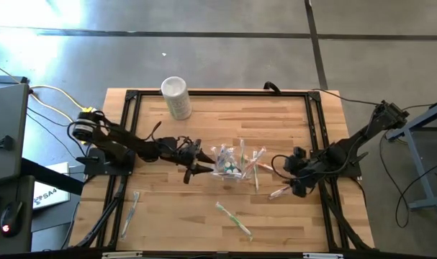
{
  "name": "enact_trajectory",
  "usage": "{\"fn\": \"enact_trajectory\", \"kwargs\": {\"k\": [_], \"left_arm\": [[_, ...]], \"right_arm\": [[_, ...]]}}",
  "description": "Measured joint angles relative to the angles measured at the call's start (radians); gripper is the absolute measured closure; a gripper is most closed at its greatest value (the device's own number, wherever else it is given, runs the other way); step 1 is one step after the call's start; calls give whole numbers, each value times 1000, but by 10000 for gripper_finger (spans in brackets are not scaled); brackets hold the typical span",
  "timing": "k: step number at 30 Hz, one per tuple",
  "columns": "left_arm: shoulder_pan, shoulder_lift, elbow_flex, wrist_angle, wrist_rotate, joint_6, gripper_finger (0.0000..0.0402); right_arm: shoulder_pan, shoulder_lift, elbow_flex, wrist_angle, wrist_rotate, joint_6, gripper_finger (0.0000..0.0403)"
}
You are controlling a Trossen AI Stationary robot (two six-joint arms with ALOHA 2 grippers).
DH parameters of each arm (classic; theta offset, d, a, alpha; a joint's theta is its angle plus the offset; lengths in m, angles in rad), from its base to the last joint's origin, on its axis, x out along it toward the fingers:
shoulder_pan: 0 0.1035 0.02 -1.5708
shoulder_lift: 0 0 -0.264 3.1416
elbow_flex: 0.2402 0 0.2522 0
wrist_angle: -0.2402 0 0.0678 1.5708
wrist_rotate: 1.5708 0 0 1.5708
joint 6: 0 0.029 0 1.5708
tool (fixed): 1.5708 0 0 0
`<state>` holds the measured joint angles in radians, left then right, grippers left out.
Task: Pick & Place toothbrushing station
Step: Put the violet toothbrush into the right section of the transparent organizer
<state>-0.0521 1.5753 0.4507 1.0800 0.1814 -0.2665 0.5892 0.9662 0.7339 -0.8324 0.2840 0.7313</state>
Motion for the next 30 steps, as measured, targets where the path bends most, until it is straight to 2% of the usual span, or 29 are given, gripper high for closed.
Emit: {"fn": "enact_trajectory", "kwargs": {"k": [2,4,8,15,20,26,30], "left_arm": [[0,-32,0,-40,0,0,242],[0,-63,0,-52,0,-9,242],[0,-123,0,-97,1,-54,242],[0,-180,1,-155,19,-57,242],[0,-185,0,-189,19,-57,242],[0,-185,0,-204,19,-79,242],[0,-185,0,-218,19,-79,242]], "right_arm": [[1,6,0,-8,-85,51,133],[1,11,0,-13,-114,70,133],[4,36,0,-63,-77,126,133],[58,125,0,-132,-74,140,133],[84,211,0,-130,2,162,133],[85,343,0,-128,-47,80,133],[85,386,0,-68,-55,41,133]]}}
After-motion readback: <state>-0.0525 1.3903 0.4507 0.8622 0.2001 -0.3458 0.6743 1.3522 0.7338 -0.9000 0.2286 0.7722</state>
